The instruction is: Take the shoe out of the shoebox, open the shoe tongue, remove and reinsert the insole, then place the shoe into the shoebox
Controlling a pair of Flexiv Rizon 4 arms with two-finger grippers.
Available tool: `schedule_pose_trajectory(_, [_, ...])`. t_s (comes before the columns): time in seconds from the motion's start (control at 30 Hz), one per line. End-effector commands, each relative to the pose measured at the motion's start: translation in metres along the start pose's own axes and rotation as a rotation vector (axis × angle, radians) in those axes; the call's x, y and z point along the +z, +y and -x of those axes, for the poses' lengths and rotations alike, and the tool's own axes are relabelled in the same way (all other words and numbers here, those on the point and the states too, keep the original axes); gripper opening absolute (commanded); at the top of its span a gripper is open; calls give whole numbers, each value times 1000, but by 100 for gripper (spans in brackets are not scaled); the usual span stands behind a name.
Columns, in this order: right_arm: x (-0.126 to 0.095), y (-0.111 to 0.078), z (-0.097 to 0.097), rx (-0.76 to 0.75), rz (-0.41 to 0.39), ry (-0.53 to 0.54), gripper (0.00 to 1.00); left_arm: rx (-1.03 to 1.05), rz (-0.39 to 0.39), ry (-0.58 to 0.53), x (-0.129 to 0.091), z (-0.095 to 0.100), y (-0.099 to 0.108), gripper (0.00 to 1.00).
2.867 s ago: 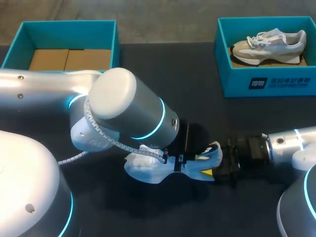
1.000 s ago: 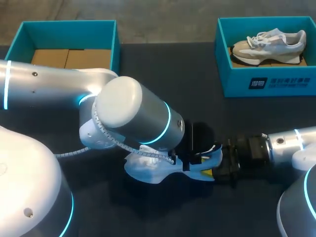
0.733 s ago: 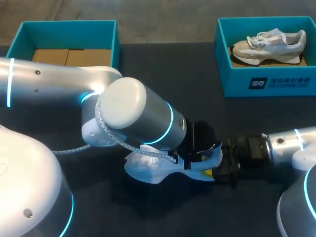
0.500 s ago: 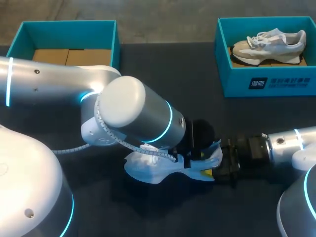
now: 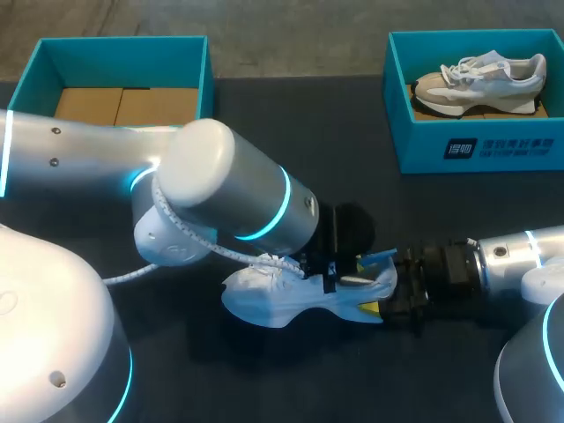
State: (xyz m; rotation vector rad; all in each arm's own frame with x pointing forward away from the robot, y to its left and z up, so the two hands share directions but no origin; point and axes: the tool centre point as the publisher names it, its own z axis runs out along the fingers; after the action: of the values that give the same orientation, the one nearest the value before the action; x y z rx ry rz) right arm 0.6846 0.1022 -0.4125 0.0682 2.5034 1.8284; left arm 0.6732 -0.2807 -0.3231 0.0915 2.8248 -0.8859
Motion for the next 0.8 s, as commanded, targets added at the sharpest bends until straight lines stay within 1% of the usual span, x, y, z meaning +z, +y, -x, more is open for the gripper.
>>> schedule_pose_trajectory(0.03, [0, -1, -3, 0, -2, -2, 0, 15, -52, 65, -12, 5, 6, 0])
schedule_pose_trajectory(0.17, [0, -1, -3, 0, -2, -2, 0, 36, -89, 92, -20, 3, -4, 0])
schedule_pose_trajectory(0.33, [0, -1, -3, 0, -2, -2, 0, 70, -129, 127, -29, -2, -21, 0])
schedule_pose_trajectory(0.47, [0, -1, -3, 0, -2, -2, 0, 86, -171, 176, -34, -6, -36, 0])
schedule_pose_trajectory(0.6, [0, -1, -3, 0, -2, -2, 0, 98, -213, 218, -42, -10, -55, 0])
schedule_pose_trajectory(0.8, [0, -1, -3, 0, -2, -2, 0, 127, -252, 237, -60, -19, -85, 0])
